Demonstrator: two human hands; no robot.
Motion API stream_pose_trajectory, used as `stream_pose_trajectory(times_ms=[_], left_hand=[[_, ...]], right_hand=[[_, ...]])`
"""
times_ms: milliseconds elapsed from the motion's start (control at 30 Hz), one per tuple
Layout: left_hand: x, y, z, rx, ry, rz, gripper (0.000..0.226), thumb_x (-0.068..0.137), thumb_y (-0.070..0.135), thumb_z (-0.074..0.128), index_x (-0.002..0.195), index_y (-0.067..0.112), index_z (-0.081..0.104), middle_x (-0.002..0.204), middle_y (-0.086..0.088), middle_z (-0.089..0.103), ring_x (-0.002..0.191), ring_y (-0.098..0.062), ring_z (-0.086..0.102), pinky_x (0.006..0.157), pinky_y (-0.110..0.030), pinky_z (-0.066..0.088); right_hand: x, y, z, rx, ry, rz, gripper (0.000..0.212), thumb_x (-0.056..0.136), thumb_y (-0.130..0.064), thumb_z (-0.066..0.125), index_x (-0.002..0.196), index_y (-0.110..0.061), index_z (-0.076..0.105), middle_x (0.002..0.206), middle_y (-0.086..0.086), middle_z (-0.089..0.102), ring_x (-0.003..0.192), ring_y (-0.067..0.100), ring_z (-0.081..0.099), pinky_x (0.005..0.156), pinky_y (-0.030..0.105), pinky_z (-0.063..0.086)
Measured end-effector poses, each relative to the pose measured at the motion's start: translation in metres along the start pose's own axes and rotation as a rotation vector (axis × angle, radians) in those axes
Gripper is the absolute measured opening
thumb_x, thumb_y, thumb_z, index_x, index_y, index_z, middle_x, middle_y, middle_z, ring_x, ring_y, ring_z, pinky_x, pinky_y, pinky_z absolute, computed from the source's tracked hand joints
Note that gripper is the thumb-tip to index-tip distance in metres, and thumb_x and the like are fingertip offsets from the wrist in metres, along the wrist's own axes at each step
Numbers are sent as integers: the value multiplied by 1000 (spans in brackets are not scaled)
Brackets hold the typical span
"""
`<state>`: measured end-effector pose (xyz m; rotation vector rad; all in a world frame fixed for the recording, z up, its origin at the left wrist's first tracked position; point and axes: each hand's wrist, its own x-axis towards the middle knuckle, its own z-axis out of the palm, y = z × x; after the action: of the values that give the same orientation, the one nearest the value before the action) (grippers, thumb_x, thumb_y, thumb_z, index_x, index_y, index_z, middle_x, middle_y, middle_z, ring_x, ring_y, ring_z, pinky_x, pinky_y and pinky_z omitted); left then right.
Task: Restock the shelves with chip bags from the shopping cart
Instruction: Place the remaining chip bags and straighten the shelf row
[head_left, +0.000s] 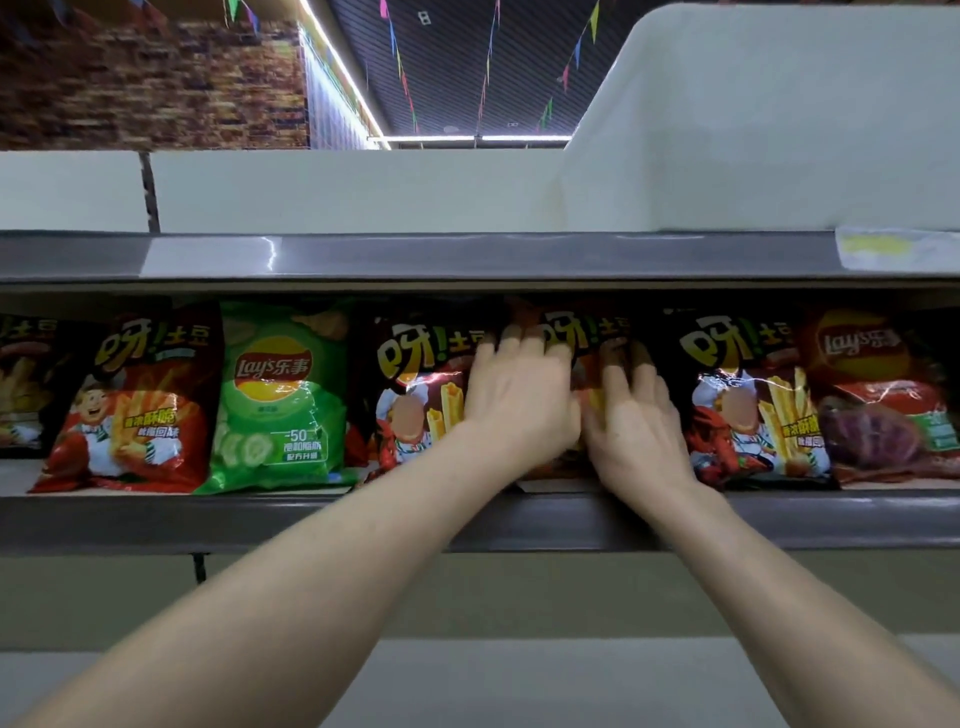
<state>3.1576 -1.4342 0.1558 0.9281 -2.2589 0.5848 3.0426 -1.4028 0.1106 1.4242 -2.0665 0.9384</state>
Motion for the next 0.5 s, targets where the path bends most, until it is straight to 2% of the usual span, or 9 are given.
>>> stream_pose_trajectory(times_ms=[67,100,200,233,300,400,433,500], left_hand=[[15,4,-5,-198,17,-10,32,99,30,40,115,9,58,124,-13,56,116,-33,48,92,-37,37],[21,7,-5,-303,-29,-11,34,101,31,37,110,9,60,122,-13,57,114,-32,50,90,-36,38],[38,18,0,-444,-270,1,43,104,41,27,88,16,59,112,-13,62,105,-30,56,80,-32,39],[43,21,1,-436,-337,-5,45,104,41,24,88,16,59,113,-13,61,103,-29,55,78,-30,36],[50,23,5,-405,-423,-43,49,105,40,21,110,12,61,130,-15,56,113,-29,51,80,-27,31],[55,25,14,-312,-484,-77,48,104,36,24,138,12,48,146,-12,44,129,-28,44,91,-29,35],[55,26,16,-296,-471,-58,47,104,34,26,145,16,41,152,-9,36,136,-27,36,100,-31,33],[55,25,19,-279,-386,-13,51,102,28,32,152,29,25,162,-2,13,148,-23,11,116,-40,17]], right_hand=[[-5,0,6,-11,37,-44,45,86,-29,41,110,3,60,102,28,55,94,47,56,79,53,49],[-6,1,8,-12,30,-73,51,82,-29,38,111,5,61,100,28,57,91,46,58,79,53,50],[-8,0,10,-15,-26,-156,63,78,-30,36,123,9,58,116,31,59,104,46,57,88,52,49],[-10,1,11,10,-33,-169,65,79,-32,34,125,7,57,120,31,58,110,45,55,90,51,47],[-16,2,11,39,-28,-184,68,83,-38,27,130,2,55,130,28,53,121,42,49,96,49,43],[-26,4,10,27,-80,-177,76,85,-46,12,139,-7,48,150,20,36,142,33,26,112,46,28],[-28,5,9,22,-102,-173,71,89,-45,13,140,-9,46,154,17,31,145,30,20,115,44,24],[-27,9,8,21,-128,-186,53,98,-36,29,143,-11,41,157,13,24,146,27,15,117,43,22]])
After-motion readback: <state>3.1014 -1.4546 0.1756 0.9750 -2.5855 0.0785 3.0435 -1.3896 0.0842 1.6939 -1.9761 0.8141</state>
